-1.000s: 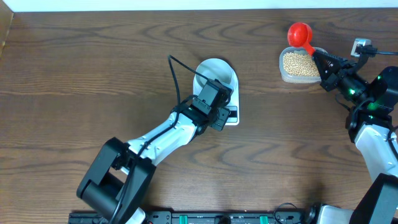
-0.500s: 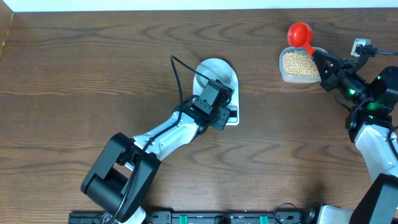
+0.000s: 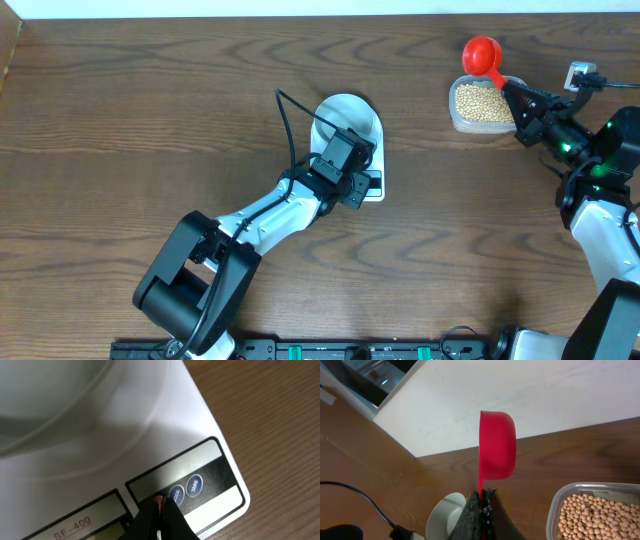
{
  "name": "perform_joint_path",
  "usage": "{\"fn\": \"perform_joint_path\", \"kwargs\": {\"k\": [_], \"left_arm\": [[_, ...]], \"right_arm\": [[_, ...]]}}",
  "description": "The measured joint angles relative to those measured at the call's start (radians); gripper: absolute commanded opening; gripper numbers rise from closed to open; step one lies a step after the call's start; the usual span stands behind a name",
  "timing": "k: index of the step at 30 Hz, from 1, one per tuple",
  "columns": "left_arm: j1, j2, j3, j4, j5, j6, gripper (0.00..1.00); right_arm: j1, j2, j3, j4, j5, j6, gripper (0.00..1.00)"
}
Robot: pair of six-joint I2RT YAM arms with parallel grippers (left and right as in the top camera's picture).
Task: Scoop item into bowl and weigh 50g on scale
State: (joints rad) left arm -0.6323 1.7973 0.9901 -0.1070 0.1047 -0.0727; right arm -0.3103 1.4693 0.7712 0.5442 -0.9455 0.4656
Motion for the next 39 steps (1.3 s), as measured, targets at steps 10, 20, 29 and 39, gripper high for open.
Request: {"fn": "perform_joint_path", "kwargs": {"k": [10,20,29,39], "left_arm": [[0.000,0.029,0.000,0.022,0.000,0.000,0.08],[0.000,0.024,0.001,0.004,0.000,0.000,0.08],[-0.001,-0.154,0.003,-0.064,0.000,0.002,0.07],[-0.002,-0.191,0.006,-0.118,0.000,0.002,0.07]], "right_arm": [[0.000,0.000,0.000,0.000,0.000,0.000,0.01],[0.000,0.000,0.000,0.000,0.000,0.000,0.01],[0.000,0.000,0.000,0.000,0.000,0.000,0.01],[0.000,0.000,0.000,0.000,0.000,0.000,0.01]]}}
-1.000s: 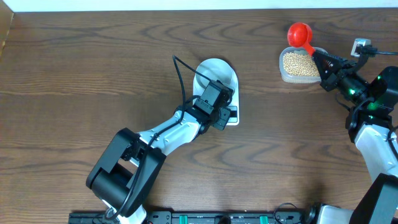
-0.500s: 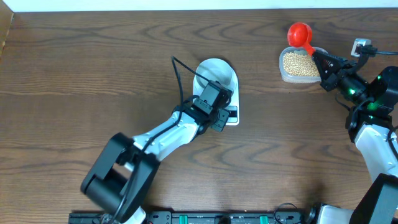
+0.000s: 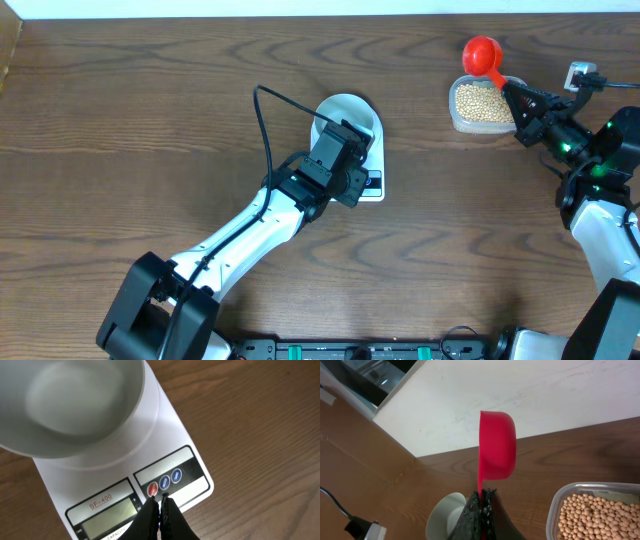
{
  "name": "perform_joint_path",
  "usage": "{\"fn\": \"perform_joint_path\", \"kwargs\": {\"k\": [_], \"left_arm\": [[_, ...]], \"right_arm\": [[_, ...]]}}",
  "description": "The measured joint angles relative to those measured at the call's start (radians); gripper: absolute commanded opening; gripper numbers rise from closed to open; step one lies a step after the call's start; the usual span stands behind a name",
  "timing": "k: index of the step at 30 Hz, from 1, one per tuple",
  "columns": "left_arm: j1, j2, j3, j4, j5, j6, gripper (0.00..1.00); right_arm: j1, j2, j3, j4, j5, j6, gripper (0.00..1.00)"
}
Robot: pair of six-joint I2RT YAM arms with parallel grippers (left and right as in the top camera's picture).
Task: Scoop item into bowl and weigh 50g on scale
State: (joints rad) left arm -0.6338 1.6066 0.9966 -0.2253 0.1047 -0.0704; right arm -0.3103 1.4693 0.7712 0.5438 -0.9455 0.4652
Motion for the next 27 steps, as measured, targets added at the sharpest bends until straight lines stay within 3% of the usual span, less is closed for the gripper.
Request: {"fn": "perform_joint_path", "kwargs": {"k": [27], "left_arm": [[0.000,0.098,0.000,-0.008,0.000,0.000,0.07]], "right_arm": [[0.000,0.000,0.000,0.000,0.137,0.000,0.01]]}}
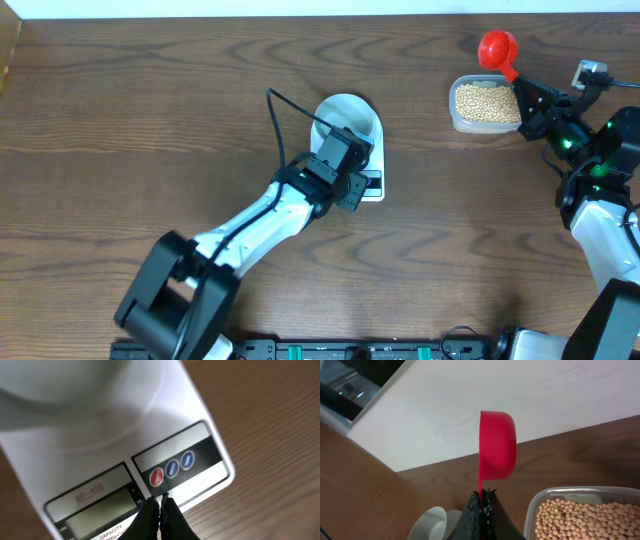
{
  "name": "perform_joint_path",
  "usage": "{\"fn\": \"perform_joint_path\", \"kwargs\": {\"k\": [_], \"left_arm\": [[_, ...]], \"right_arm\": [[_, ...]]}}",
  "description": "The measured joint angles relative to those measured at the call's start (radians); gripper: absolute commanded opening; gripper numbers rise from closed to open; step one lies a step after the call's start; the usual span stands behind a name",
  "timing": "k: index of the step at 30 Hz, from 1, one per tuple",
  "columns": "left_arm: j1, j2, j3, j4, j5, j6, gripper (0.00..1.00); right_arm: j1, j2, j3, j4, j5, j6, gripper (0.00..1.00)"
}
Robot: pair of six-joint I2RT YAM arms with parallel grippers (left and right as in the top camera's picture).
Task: Scoop item into bowl and weigh 50g on scale
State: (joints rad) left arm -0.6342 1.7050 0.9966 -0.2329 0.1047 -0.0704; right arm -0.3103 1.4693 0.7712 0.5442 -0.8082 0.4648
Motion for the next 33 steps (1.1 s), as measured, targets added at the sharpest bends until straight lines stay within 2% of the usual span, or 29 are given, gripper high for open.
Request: {"fn": "perform_joint_path", "kwargs": {"k": [33], "left_arm": [[0.000,0.121,0.000,0.124,0.000,0.000,0.08]], "right_arm": [[0.000,0.000,0.000,0.000,0.043,0.000,0.01]]}}
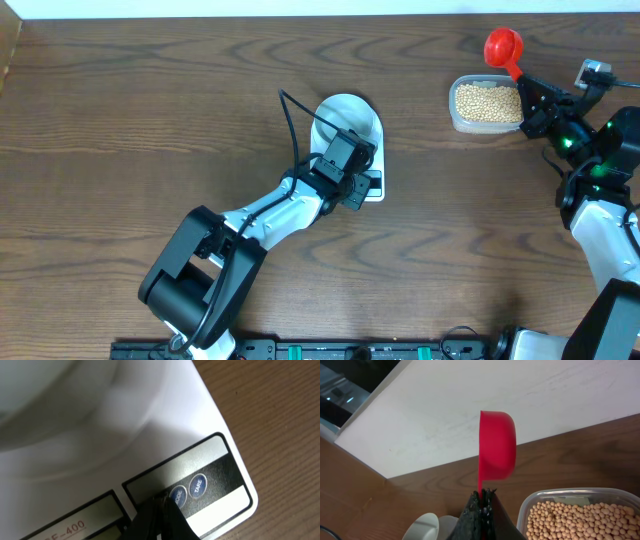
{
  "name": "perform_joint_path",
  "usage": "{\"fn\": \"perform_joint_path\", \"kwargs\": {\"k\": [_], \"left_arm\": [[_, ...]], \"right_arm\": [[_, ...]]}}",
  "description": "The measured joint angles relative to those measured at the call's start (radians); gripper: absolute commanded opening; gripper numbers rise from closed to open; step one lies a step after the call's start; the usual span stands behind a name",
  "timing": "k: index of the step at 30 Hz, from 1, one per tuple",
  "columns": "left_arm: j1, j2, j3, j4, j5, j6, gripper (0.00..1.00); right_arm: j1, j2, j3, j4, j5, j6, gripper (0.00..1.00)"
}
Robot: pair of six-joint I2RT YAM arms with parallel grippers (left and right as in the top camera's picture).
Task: Scoop item into bowl and weigh 50g on scale
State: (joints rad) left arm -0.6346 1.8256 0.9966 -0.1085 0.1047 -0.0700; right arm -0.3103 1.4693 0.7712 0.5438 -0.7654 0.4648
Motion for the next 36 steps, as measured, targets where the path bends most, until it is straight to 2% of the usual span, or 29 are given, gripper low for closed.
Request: {"fn": "perform_joint_path", "kwargs": {"k": [16,27,36], "left_arm": [[0.000,0.001,0.000,0.005,0.000,0.000,0.07],[0.006,0.006,0.001,0.013,0.002,-0.048,0.07],[0.008,0.006,0.014,-0.032,0.018,-0.061,0.07]], "right_arm": [[0.000,0.000,0.000,0.000,0.000,0.000,0.01],[0.000,0.000,0.000,0.000,0.000,0.000,0.01],[0.000,0.000,0.000,0.000,0.000,-0.002,0.01]]}}
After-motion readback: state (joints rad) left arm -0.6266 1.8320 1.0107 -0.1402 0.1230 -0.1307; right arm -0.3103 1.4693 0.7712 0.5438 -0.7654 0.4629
